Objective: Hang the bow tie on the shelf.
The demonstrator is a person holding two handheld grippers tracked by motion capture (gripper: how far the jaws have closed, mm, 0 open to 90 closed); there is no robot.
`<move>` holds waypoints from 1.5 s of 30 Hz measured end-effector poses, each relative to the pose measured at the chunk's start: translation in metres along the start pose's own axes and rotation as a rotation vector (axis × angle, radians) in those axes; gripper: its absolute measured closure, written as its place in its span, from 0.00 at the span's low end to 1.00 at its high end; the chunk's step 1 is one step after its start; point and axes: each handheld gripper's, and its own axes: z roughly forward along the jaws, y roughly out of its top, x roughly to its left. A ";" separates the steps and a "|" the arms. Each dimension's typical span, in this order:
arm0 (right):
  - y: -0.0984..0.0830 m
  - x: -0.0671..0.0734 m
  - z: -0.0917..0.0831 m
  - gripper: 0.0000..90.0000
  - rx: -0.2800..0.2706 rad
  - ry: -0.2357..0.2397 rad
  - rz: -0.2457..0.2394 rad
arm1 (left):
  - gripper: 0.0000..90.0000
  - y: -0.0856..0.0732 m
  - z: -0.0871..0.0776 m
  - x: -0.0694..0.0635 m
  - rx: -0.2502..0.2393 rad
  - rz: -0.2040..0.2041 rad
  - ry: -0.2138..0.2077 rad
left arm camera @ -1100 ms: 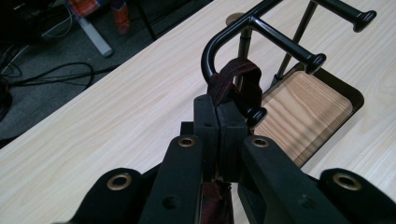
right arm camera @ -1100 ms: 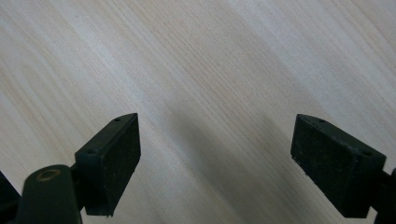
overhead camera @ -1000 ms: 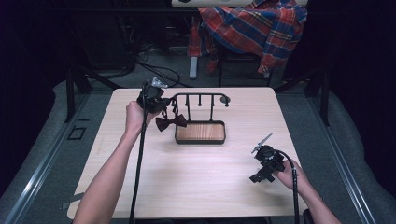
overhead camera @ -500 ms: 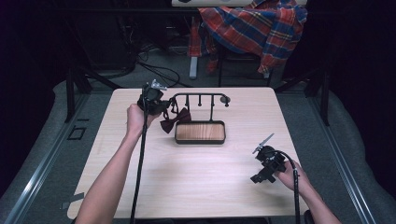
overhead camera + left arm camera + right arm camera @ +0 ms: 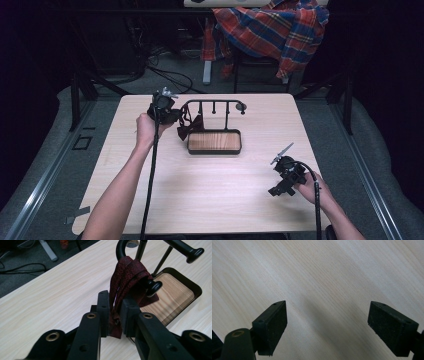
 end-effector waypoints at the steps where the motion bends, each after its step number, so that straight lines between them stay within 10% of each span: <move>1: 0.000 0.000 0.000 0.18 0.000 0.000 0.000 | 0.84 0.000 0.000 0.000 0.002 -0.001 -0.001; 20: -0.001 0.000 -0.001 0.18 -0.021 0.012 0.011 | 0.20 -0.006 -0.027 -0.005 0.014 -0.012 0.024; 45: 0.000 0.002 -0.002 0.18 -0.018 0.010 -0.005 | 0.02 -0.092 -0.060 -0.022 0.119 -0.035 -0.007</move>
